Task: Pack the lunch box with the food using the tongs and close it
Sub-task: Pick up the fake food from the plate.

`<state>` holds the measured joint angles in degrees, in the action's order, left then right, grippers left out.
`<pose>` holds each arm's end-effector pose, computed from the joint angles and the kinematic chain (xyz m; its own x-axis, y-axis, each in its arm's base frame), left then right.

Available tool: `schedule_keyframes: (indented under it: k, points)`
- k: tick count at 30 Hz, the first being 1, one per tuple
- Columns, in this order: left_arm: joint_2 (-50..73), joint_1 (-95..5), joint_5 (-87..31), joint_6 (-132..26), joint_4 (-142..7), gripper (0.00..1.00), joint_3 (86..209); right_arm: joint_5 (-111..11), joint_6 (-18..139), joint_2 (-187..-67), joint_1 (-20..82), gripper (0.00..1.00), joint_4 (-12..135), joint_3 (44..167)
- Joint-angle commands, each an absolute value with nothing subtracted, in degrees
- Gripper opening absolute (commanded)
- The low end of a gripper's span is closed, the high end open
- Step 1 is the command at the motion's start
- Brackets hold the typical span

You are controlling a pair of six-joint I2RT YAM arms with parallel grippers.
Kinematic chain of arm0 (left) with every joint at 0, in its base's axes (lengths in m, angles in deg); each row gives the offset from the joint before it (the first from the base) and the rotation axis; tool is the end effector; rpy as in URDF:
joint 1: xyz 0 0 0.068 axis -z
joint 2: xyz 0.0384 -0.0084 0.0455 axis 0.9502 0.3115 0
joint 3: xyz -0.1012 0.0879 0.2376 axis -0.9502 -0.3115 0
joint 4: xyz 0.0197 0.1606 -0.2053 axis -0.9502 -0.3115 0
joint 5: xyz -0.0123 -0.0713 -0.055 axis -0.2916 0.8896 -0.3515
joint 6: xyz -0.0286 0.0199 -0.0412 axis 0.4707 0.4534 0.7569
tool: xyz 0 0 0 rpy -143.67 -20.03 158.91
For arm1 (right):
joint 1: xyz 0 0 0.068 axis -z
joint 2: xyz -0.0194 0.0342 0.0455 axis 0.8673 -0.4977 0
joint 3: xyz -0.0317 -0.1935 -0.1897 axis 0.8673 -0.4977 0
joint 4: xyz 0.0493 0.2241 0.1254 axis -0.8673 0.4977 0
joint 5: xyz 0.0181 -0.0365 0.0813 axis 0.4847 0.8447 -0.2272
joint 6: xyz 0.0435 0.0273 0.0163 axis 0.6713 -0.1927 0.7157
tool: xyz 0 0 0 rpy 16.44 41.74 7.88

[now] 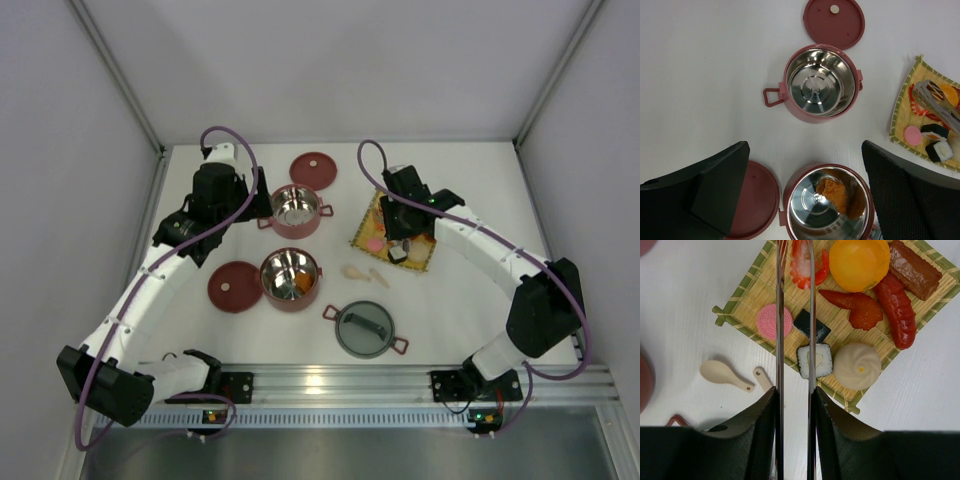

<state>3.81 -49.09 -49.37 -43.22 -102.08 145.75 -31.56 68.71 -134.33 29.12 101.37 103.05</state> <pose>0.2404 -0.0920 0.3760 -0.4933 -0.1700 -0.8531 0.0166 0.9787 -0.2046 0.2831 0.1622 0.2809 -0.7923 -0.1747 -0.5846 -0.2112 0.9774 -0.0059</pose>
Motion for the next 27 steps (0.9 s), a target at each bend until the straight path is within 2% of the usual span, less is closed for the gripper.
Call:
schedule_keyframes:
  k: [1,19,25,27]
  points:
    - [2.6,-48.9,-49.2,-42.9,-101.4,0.99,145.2,-31.6,67.7,-134.3,28.2,0.33,102.8,103.7]
    - [2.5,-48.9,-49.6,-43.1,-101.5,0.99,145.2,-31.5,67.0,-137.2,28.2,0.32,102.0,103.3]
    - [2.6,-48.9,-49.5,-43.1,-101.5,0.99,145.2,-30.3,67.0,-135.7,28.2,0.19,102.8,103.9]
    - [2.6,-48.9,-49.5,-42.9,-101.5,0.99,145.2,-30.0,67.0,-135.0,28.2,0.17,103.3,104.7]
